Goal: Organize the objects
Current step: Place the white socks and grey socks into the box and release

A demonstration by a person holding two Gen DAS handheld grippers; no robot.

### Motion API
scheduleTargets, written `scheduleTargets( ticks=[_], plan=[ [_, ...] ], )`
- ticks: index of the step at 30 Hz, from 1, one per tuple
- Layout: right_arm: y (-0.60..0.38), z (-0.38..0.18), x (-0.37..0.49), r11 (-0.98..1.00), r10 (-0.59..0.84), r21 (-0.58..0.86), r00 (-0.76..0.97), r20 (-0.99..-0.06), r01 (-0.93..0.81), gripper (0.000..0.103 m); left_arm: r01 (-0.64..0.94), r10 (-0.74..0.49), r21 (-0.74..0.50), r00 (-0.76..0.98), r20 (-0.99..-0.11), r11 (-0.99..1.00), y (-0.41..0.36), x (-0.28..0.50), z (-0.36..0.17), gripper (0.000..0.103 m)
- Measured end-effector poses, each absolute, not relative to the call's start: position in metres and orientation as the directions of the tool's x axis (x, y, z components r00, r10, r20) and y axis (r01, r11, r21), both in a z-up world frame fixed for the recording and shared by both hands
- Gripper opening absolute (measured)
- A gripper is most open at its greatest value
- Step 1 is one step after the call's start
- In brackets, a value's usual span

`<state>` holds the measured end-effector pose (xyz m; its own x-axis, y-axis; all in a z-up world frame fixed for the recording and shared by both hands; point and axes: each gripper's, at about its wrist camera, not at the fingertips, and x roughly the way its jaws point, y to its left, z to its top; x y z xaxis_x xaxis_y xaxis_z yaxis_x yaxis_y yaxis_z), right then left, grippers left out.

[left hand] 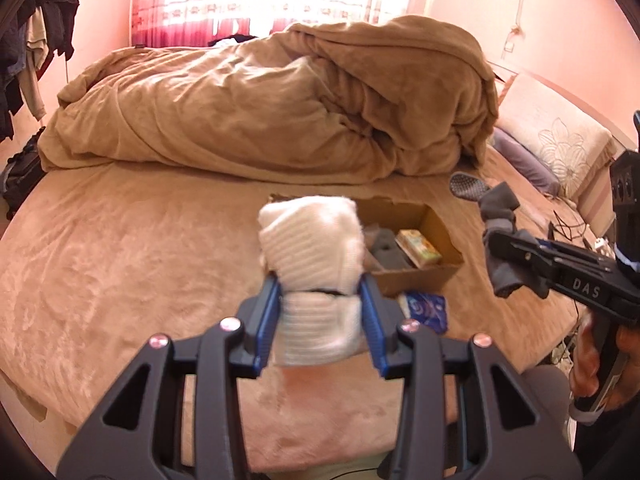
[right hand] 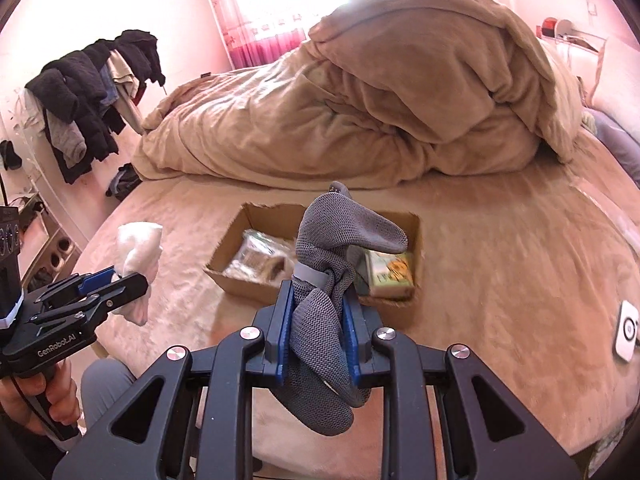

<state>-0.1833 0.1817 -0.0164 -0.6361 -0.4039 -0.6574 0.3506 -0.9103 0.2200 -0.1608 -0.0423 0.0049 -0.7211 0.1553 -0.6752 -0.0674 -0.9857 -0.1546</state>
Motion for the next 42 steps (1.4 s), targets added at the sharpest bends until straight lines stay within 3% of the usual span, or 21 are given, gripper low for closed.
scheduleTargets(
  ticks=[23, 28, 30, 33, 42],
  plan=[
    [0.088, -0.076, -0.276, -0.85, -0.509, 0.321, -0.493, -0.706, 0.418, 0.024, -0.07, 0.183, -0.187, -0.691, -0.699, -0.98, -0.078, -0.248, -0.037, 0.04],
    [0.076, -0.096, -0.293, -0.849, -0.511, 0.337, -0.472, -0.718, 0.406, 0.03, -0.075, 0.197, -0.2, -0.677, -0.709, -0.977, -0.077, -0.264, -0.048, 0.04],
    [0.079, -0.101, -0.299, -0.858, -0.499, 0.339, -0.473, -0.726, 0.385, 0.041, -0.076, 0.203, -0.207, -0.672, -0.712, -0.975, -0.075, -0.269, -0.051, 0.04],
    [0.091, -0.102, -0.303, -0.867, -0.49, 0.349, -0.487, -0.723, 0.356, 0.049, -0.086, 0.223, -0.223, -0.66, -0.717, -0.971, -0.069, -0.275, -0.056, 0.04],
    [0.137, -0.08, -0.289, -0.897, -0.439, 0.313, -0.561, -0.701, 0.31, 0.05, -0.097, 0.261, -0.257, -0.612, -0.746, -0.962, -0.043, -0.298, -0.074, 0.042]
  ],
)
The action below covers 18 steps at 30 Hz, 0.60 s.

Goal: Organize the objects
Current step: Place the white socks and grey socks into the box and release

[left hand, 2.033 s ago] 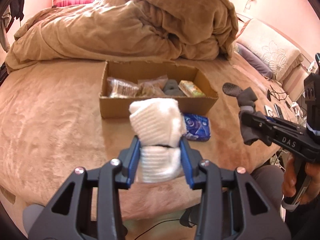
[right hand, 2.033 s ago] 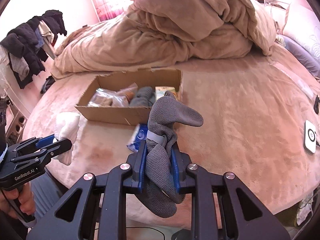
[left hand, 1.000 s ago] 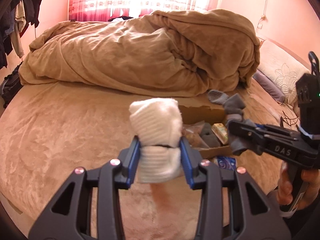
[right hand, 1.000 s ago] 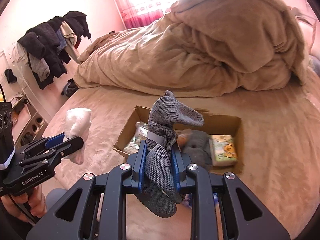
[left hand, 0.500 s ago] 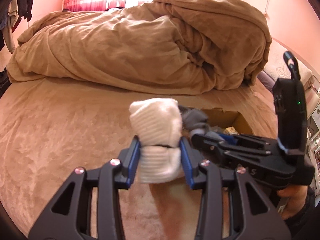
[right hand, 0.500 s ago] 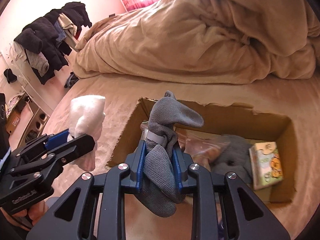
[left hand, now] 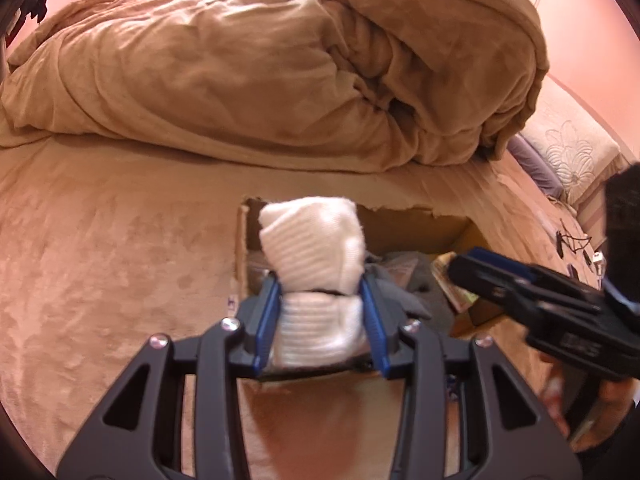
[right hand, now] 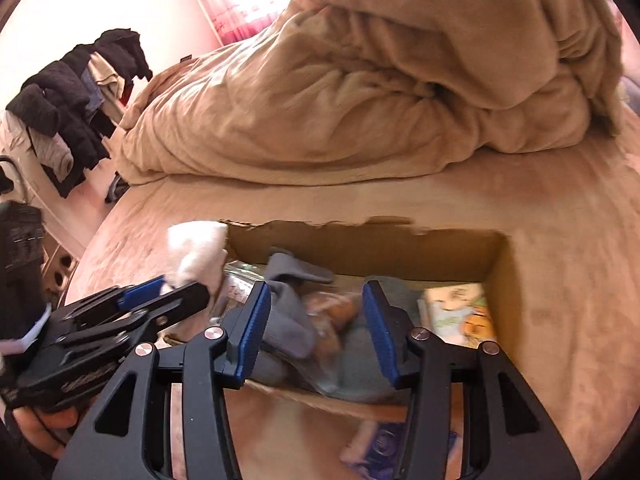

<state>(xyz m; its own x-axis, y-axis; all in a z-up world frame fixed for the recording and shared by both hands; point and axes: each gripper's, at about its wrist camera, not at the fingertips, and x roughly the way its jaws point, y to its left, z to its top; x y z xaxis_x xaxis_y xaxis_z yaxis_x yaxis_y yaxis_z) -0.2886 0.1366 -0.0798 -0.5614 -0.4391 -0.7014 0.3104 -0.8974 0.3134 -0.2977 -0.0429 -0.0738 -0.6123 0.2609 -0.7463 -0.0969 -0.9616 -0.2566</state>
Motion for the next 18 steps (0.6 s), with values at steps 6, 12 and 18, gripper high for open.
scheduleTargets(
  ticks=[6, 12, 18],
  plan=[
    [0.16, -0.074, -0.273, -0.911, -0.412, 0.294, -0.578, -0.705, 0.29, 0.051, -0.056, 0.193, -0.198, -0.591, -0.783, -0.979, -0.034, -0.3, -0.076, 0.056],
    [0.178, -0.068, -0.251, -0.921, -0.389, 0.302, -0.591, -0.707, 0.244, 0.051, -0.054, 0.172, -0.179, -0.632, -0.756, -0.982, -0.03, -0.275, -0.048, 0.07],
    [0.189, -0.049, -0.222, -0.937, -0.35, 0.267, -0.628, -0.695, 0.227, 0.066, -0.058, 0.158, -0.16, -0.668, -0.728, -0.985, -0.024, -0.239, -0.019, 0.075]
  ],
)
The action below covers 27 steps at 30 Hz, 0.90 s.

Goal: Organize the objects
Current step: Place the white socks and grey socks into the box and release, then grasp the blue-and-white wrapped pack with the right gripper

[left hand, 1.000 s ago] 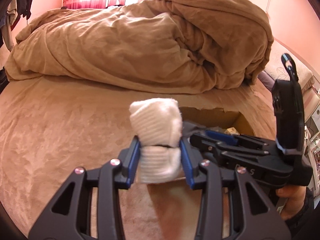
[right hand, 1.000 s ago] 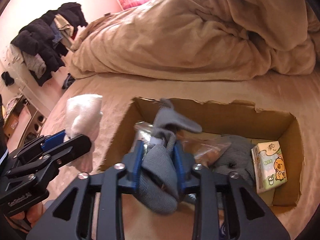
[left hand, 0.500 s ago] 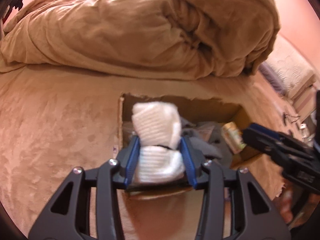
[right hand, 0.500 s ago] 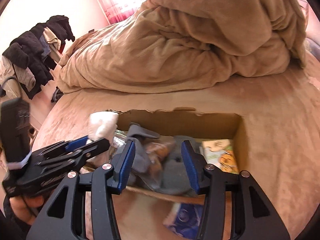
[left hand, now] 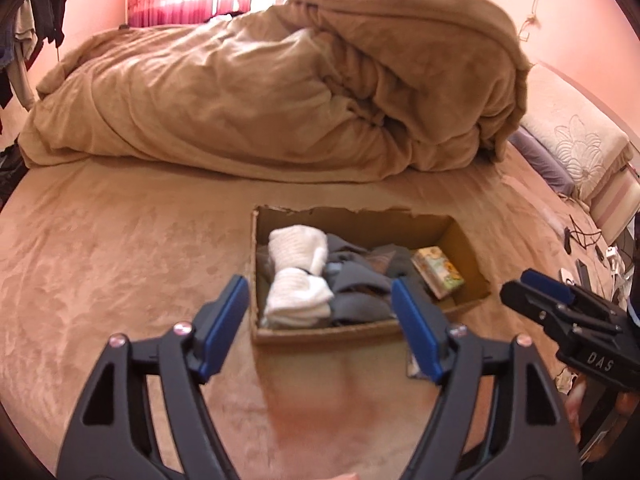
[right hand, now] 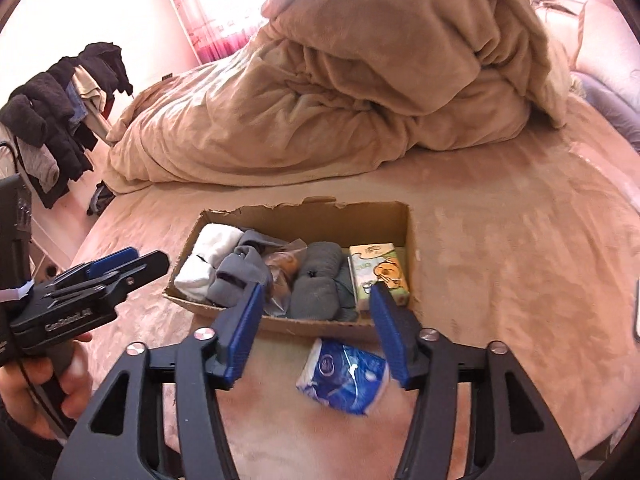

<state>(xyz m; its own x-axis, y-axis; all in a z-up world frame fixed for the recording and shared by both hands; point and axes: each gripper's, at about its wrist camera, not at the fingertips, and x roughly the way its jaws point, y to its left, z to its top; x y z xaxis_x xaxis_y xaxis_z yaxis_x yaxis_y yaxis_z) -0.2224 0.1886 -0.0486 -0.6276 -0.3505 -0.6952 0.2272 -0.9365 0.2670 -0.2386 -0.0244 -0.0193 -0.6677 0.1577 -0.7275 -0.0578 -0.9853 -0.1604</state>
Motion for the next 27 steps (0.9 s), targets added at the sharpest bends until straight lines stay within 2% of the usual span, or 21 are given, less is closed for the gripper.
scheduleTargets(
  ticks=[3, 12, 27],
  plan=[
    [0.193, -0.04, -0.21, -0.94, -0.342, 0.257, -0.645, -0.684, 0.226, 0.07, -0.067, 0.16, -0.157, -0.674, -0.721, -0.985, -0.02, -0.22, -0.012, 0.075],
    [0.197, -0.04, -0.174, -0.955, -0.296, 0.22, -0.645, -0.705, 0.199, 0.07, -0.068, 0.16, -0.158, -0.695, -0.701, -0.985, -0.01, -0.168, -0.001, 0.077],
    [0.197, -0.079, -0.139, -0.961, -0.278, 0.217, -0.619, -0.735, 0.174, 0.07, -0.053, 0.166, -0.174, -0.648, -0.743, -0.983, -0.01, -0.14, -0.045, 0.077]
  ],
)
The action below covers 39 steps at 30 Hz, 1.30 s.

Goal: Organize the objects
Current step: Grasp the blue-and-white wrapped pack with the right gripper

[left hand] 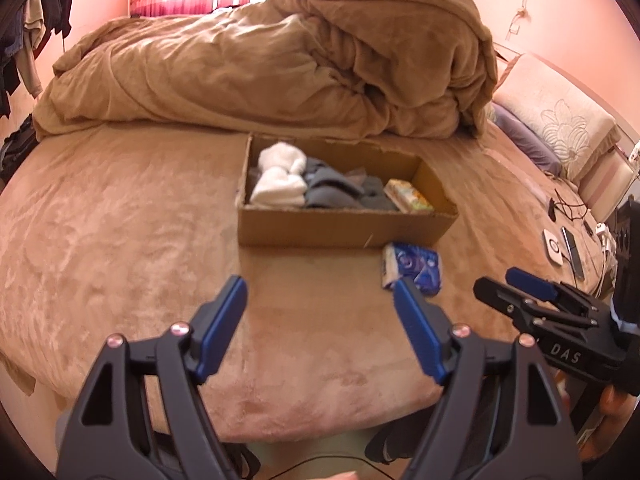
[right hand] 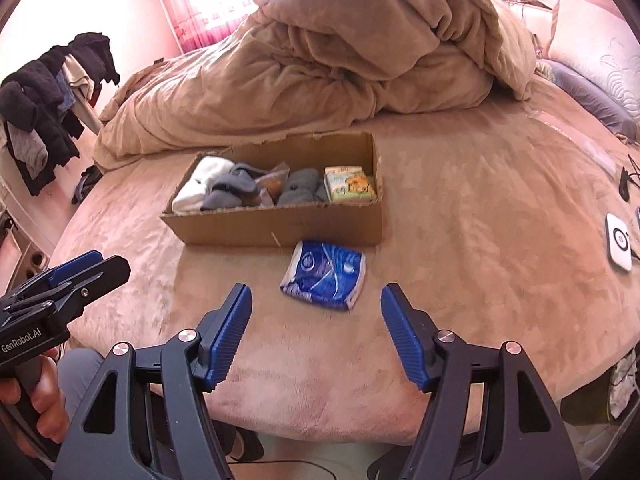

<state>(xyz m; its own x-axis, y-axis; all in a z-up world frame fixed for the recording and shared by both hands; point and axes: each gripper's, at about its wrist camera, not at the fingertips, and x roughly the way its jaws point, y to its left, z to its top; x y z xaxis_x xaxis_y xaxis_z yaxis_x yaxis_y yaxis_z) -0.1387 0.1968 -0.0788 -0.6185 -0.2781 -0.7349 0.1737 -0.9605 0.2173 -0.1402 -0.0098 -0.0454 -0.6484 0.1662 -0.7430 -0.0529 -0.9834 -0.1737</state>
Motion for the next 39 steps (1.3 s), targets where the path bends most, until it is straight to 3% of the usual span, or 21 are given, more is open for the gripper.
scheduleTargets(
  ticks=[21, 35, 37, 39],
  plan=[
    [0.182, -0.148, -0.182, -0.957, -0.29, 0.245, -0.496, -0.818, 0.155, 0.07, 0.016, 0.17, -0.216, -0.564, -0.808, -0.976, -0.035, -0.17, -0.116, 0.077],
    [0.188, -0.168, -0.213, -0.93, -0.358, 0.347, -0.505, -0.785, 0.12, 0.071, 0.009, 0.209, -0.259, -0.564, -0.799, -0.966, -0.038, -0.183, -0.128, 0.077],
    [0.187, -0.166, -0.214, -0.933, -0.351, 0.342, -0.508, -0.786, 0.115, 0.068, 0.009, 0.208, -0.259, -0.569, -0.796, -0.966, -0.038, -0.181, -0.125, 0.077],
    [0.185, -0.165, -0.212, -0.945, -0.32, 0.309, -0.518, -0.793, 0.111, 0.051, 0.01, 0.207, -0.261, -0.576, -0.791, -0.965, -0.038, -0.178, -0.122, 0.077]
  ],
)
